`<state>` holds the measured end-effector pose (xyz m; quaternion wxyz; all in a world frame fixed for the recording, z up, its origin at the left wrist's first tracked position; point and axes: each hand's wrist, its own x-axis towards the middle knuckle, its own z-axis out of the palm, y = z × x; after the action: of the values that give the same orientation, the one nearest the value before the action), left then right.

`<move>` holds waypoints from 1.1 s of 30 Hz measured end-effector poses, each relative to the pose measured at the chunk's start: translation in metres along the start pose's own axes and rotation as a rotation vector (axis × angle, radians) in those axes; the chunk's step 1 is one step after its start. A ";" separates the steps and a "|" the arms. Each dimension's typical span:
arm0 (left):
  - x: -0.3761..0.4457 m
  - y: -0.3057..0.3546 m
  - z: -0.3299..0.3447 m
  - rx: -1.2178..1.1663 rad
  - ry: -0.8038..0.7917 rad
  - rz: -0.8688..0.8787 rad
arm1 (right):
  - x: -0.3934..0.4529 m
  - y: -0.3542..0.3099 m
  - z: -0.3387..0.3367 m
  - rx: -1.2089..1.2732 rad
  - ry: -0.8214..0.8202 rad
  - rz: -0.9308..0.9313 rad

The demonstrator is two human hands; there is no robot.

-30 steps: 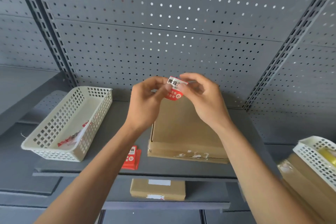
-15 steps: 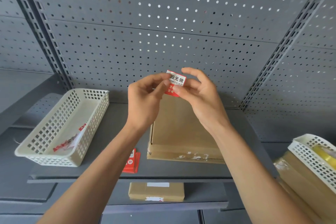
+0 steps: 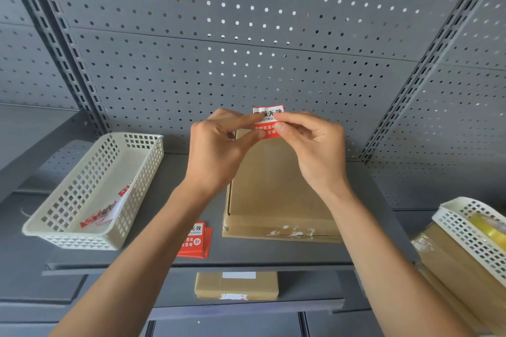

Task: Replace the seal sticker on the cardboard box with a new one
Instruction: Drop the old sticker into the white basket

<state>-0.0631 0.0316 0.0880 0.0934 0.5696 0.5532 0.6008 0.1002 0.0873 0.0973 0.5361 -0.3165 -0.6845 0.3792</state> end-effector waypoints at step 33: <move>-0.029 -0.052 -0.185 -0.014 0.397 -0.411 | 0.027 -0.023 0.209 0.055 -0.471 0.005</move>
<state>-0.2264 -0.0738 0.0796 0.1072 0.3159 0.6604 0.6728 -0.1097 0.0604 0.1016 0.3691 -0.2066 -0.7793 0.4624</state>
